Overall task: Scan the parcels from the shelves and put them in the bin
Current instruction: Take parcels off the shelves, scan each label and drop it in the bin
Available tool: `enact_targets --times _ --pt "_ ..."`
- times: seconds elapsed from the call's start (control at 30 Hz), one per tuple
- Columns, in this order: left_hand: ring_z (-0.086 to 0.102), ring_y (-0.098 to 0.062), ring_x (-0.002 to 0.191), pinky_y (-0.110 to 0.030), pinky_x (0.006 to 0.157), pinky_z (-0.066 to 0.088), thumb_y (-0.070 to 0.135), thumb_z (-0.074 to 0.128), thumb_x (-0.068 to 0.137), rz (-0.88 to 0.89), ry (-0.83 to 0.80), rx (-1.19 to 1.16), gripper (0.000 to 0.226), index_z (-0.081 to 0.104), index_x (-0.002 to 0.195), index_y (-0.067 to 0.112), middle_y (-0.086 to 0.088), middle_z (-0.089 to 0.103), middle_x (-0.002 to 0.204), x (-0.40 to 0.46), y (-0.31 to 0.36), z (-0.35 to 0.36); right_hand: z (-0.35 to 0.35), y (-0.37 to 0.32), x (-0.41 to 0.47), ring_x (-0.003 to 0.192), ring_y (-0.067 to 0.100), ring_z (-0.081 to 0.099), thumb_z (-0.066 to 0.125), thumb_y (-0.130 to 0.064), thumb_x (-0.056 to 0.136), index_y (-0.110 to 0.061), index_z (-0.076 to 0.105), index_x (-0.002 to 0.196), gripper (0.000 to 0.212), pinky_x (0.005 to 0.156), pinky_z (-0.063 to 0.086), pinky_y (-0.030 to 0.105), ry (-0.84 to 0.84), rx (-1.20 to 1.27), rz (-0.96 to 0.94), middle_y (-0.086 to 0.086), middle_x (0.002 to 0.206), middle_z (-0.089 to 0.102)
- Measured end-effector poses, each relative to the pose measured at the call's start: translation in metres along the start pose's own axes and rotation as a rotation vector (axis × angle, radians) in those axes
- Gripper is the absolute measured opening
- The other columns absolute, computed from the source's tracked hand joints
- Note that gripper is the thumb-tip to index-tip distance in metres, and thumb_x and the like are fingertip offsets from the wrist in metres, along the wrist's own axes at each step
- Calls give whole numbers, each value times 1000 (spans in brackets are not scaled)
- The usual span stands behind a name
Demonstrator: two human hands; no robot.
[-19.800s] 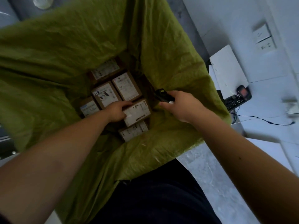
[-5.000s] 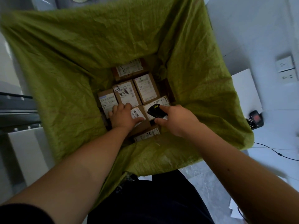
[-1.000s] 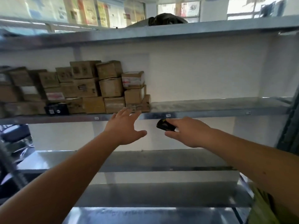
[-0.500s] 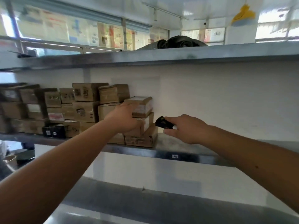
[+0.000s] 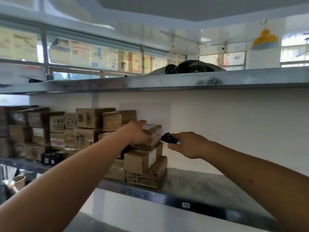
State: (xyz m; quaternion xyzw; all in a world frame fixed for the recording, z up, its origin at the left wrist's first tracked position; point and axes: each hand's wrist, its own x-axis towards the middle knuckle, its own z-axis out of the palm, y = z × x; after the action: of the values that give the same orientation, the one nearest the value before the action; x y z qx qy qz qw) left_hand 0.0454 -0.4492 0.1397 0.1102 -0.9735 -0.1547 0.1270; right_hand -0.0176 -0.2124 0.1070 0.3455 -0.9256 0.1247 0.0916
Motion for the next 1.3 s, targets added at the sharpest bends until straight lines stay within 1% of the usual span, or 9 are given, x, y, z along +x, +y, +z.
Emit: enact_targets --times 0.17,0.3,0.4,0.47,0.63,0.83,1.07,1.17,1.3 --pt "56 -28 130 -40 103 55 61 81 80 -25 88 -228 93 42 157 27 -5 47 156 13 7 2 6 -4 25 123 25 57 46 -65 102 -32 42 157 64 95 49 34 2 27 -4 3 149 55" --pt "65 -23 109 -41 95 59 65 67 91 -74 189 -323 72 56 146 22 -5 60 138 24 7 8 4 4 33 120 23 58 48 -63 101 -28 42 157 67 90 48 30 -16 47 36 5 148 55" --pt "66 -27 111 -42 100 56 46 76 93 -139 175 -500 53 65 133 13 -10 67 128 39 6 14 -4 16 38 107 20 57 49 -64 100 -26 45 155 67 82 47 30 -28 7 93 4 140 59" --pt "68 -29 109 -44 100 56 40 87 84 -150 69 -663 61 63 131 11 -13 68 129 42 9 15 -6 23 42 110 21 58 50 -64 100 -26 45 155 67 85 48 30 -22 -11 112 4 141 59" --pt "68 -29 108 -45 94 59 41 95 71 -142 -161 -819 108 34 160 32 -11 56 141 45 13 14 2 33 48 117 23 58 50 -64 100 -27 42 157 69 88 47 30 -34 14 126 5 145 57" --pt "64 -28 114 -47 97 57 33 98 64 -32 -173 -938 134 9 162 53 -7 42 153 35 3 16 10 33 33 123 23 58 48 -61 103 -34 37 159 64 98 51 34 68 85 77 3 148 56" --pt "64 -18 115 -31 83 62 6 94 70 198 -18 -1041 121 26 160 50 4 56 136 24 -7 13 6 16 13 96 17 59 44 -63 103 -36 32 161 65 70 46 28 148 52 59 4 132 64" --pt "65 -21 120 -43 96 61 8 97 65 263 41 -1054 110 43 151 50 5 59 136 20 -13 13 3 7 0 89 14 58 45 -60 103 -37 33 160 62 65 43 26 181 72 67 2 116 64" --pt "63 -23 122 -44 94 62 17 101 58 352 76 -1013 93 59 131 58 4 58 138 11 -24 13 5 -6 -19 85 13 59 45 -63 102 -40 31 160 64 65 45 28 183 69 97 -5 103 58"
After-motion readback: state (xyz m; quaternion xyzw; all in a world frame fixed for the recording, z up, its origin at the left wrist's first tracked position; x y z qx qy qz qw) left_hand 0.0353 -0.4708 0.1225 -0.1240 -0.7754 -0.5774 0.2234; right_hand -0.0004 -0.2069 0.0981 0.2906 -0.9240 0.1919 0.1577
